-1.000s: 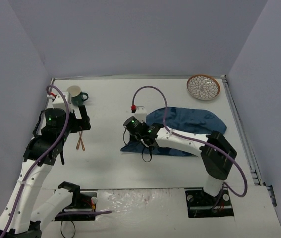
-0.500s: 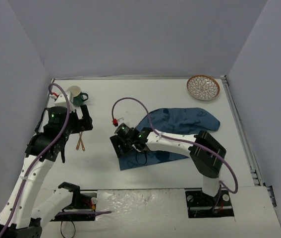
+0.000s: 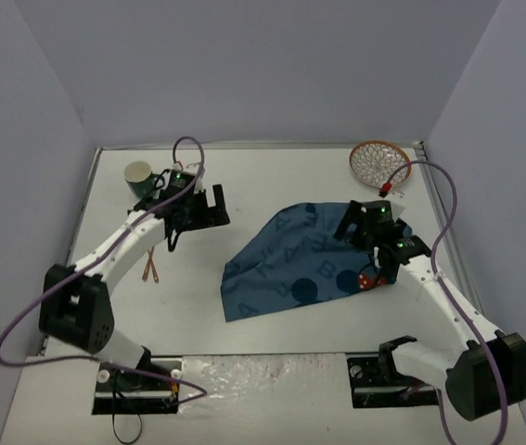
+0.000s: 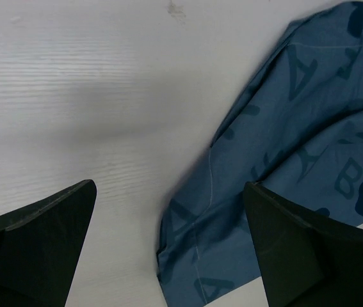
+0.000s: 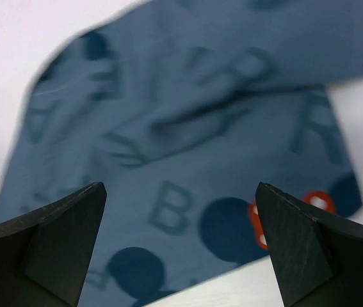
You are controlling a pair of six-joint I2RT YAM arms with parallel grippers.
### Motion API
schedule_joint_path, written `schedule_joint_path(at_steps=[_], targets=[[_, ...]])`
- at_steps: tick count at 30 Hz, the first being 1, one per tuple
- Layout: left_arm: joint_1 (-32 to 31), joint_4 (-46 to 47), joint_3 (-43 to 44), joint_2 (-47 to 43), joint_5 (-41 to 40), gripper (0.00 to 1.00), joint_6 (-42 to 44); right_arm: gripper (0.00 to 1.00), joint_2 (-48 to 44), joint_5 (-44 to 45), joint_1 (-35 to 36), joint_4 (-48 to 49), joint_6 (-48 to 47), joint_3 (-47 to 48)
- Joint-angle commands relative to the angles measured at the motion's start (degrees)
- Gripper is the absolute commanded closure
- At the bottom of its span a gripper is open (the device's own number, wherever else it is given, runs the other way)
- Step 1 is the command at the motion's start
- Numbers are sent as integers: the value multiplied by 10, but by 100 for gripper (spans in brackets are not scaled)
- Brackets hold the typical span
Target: Set the dinner table for one person
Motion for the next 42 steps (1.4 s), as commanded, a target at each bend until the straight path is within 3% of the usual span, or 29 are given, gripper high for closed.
schedule_joint_path(at_steps=[1, 9, 21, 23, 28, 30, 32, 34, 38, 40, 42], targets=[[-39, 71, 74, 72, 40, 3, -27, 0, -10, -48, -94, -16, 38, -55], [-98, 85, 141, 174, 45, 3, -19, 0, -22, -43, -224, -14, 56, -121], [-145, 61, 173, 267, 9, 4, -10, 2, 47, -76, -239, 61, 60, -153], [-148, 59, 173, 273, -7, 11, -6, 3, 54, -74, -238, 71, 61, -158], [-150, 59, 166, 287, -28, 42, -7, 10, 74, -92, -239, 92, 66, -171], [-150, 60, 161, 285, -42, 66, -6, 20, 81, -108, -239, 108, 69, -180], [-149, 59, 155, 280, -52, 84, -6, 31, 91, -108, -239, 117, 71, -184], [-147, 54, 153, 272, -69, 100, -2, 50, 98, -108, -239, 121, 71, -184], [-127, 44, 147, 245, -93, 100, 11, 92, 100, -99, -238, 120, 56, -167], [-115, 34, 150, 228, -114, 100, 19, 100, 85, -99, -238, 120, 51, -155], [-98, 11, 160, 218, -137, 100, 39, 100, 63, -96, -238, 106, 45, -137]])
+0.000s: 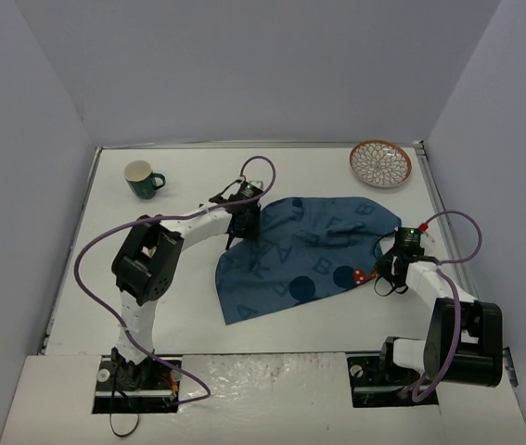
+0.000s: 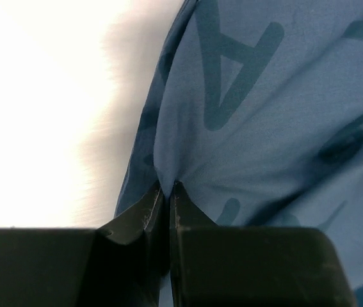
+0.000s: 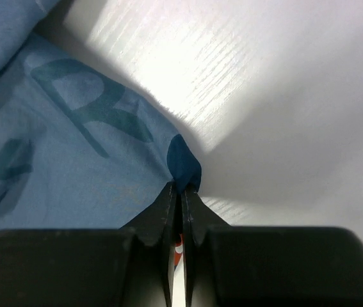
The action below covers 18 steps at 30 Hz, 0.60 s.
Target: Set the dinner table for one person
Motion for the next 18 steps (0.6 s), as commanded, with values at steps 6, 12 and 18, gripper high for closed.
schedule_joint_path(at_steps=[6, 12, 18], targets=[[71, -50, 59, -65, -128, 100, 77, 100, -100, 37, -1, -60, -28, 65], [93, -44, 159, 26, -128, 98, 125, 99, -66, -5, 2, -24, -13, 38], [95, -94, 285, 86, -117, 57, 173, 71, -16, -46, 31, 22, -7, 26]])
